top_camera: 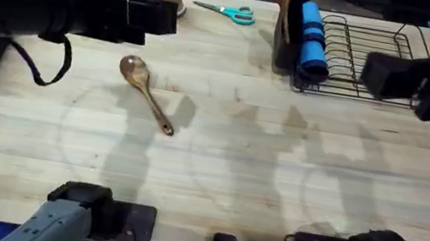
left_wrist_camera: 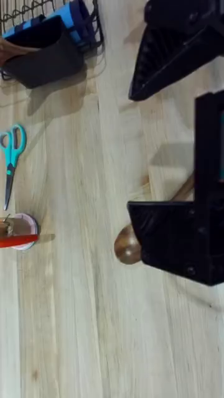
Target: Pick up the spoon on the table one by one and put them onto the rack
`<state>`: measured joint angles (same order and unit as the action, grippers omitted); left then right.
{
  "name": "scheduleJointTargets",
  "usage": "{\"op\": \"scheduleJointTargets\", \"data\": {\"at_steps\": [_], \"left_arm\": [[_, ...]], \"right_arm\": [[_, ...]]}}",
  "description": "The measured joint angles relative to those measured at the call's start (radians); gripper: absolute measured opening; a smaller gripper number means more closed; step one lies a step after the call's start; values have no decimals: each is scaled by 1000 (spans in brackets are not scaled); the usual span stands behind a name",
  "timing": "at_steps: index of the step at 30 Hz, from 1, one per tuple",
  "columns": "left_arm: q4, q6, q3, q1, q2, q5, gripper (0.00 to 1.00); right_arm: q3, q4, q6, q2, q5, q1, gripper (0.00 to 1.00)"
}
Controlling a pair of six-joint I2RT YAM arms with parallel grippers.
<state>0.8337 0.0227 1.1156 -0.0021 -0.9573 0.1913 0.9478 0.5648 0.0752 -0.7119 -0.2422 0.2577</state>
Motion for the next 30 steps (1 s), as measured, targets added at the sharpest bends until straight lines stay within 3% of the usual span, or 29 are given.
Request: {"op": "scheduleJointTargets", "data": {"at_steps": [16,24,30], "left_arm": [[9,25,0,0,0,-4,993],[95,291,0,0,0,-137,993],[100,451,0,0,-5,-168,993]], "right_arm": [[0,1,-58,36,-83,0,996],[0,1,-58,36,-83,0,997],[0,1,-61,36,-83,0,997]]}}
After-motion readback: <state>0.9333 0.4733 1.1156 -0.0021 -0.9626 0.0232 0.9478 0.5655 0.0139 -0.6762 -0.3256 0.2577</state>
